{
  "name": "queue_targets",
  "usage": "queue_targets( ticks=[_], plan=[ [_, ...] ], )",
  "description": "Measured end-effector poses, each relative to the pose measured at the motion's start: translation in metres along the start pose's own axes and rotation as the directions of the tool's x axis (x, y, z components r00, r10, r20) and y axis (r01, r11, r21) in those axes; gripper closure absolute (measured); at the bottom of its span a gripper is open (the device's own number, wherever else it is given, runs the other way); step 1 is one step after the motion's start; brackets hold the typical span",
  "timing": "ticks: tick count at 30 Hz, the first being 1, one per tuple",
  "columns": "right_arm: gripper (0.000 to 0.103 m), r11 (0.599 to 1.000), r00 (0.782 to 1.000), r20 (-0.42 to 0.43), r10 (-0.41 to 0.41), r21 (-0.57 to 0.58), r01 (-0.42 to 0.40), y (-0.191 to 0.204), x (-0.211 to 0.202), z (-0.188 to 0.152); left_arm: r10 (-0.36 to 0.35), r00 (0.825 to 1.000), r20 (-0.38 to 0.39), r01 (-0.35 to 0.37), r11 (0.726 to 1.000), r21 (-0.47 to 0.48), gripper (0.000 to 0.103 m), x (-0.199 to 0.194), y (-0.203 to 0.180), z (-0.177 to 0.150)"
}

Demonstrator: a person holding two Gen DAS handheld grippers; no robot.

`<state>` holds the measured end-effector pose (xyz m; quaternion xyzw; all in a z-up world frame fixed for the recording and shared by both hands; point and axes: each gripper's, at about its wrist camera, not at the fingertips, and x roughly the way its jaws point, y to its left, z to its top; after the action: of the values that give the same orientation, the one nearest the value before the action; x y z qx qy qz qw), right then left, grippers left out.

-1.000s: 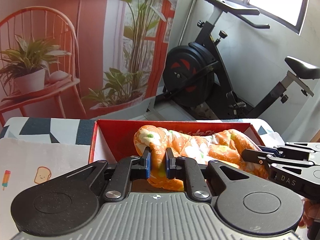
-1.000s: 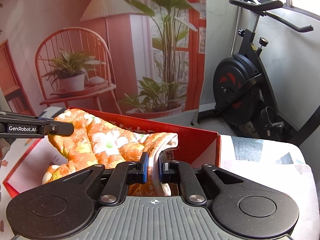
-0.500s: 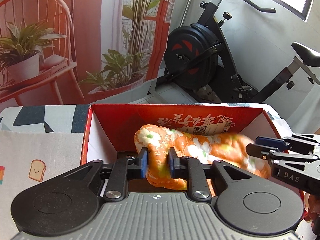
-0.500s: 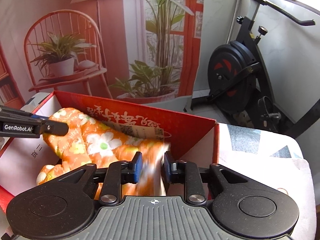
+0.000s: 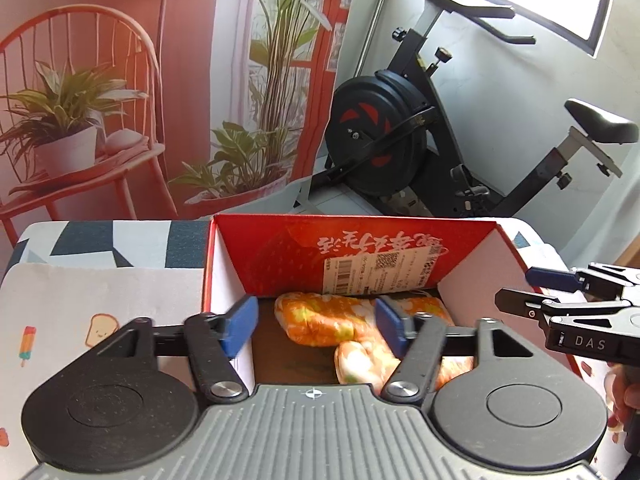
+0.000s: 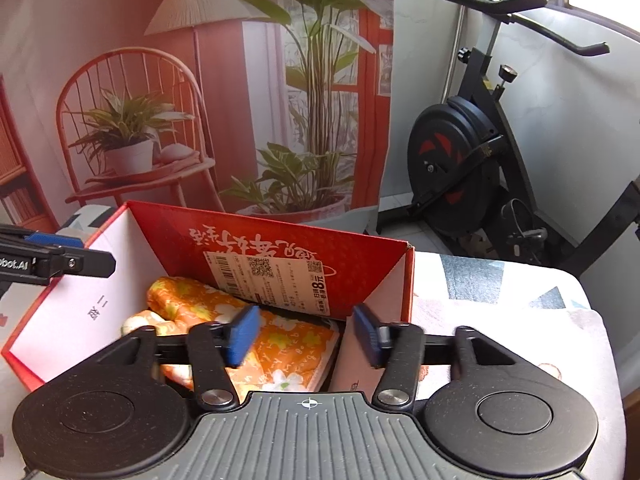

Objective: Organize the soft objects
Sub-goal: 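Open the grippers to release the orange cloth inside the box, then move both grippers down to the white knit towel in the pile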

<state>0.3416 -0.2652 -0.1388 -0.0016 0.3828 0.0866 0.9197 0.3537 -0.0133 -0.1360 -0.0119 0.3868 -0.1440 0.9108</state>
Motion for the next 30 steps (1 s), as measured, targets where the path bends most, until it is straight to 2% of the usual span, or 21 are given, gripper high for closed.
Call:
queue_targets(
  ticks=[1,3,5,9,17,25,30],
  plan=[
    [0.035,1.000,1.000,0.006,-0.004,0.005,0.004,0.001,-0.005,-0.001,0.003,1.000,0.005,-0.003,1.000,0.002,0.022,-0.006,0.000,-0.003],
    [0.013,1.000,1.000,0.013,-0.007,0.021,0.007,0.002,-0.015,-0.004,0.019,1.000,0.018,-0.019,1.000,-0.004,0.004,-0.017,0.000,-0.009],
    [0.002,0.999,1.000,0.024,-0.005,0.044,0.004,0.002,-0.025,-0.007,0.029,0.999,0.032,-0.028,0.999,-0.016,0.003,-0.029,0.000,-0.016],
    [0.001,0.998,0.999,0.047,0.003,0.062,-0.006,0.007,-0.048,-0.018,0.031,0.999,0.018,-0.031,0.999,-0.017,0.003,-0.049,0.001,-0.032],
    [0.001,0.995,0.995,0.083,0.051,0.079,-0.057,0.016,-0.089,-0.055,0.040,0.999,-0.011,-0.039,0.998,0.053,0.003,-0.085,-0.007,-0.079],
    [0.001,0.994,0.999,0.024,0.035,0.099,-0.037,0.025,-0.099,-0.112,0.009,0.997,-0.079,-0.007,1.000,0.024,0.003,-0.090,-0.008,-0.127],
    [0.002,0.993,0.999,-0.001,0.040,0.111,-0.039,0.030,-0.104,-0.145,-0.010,0.996,-0.090,0.008,1.000,-0.026,0.003,-0.095,-0.005,-0.150]
  ],
)
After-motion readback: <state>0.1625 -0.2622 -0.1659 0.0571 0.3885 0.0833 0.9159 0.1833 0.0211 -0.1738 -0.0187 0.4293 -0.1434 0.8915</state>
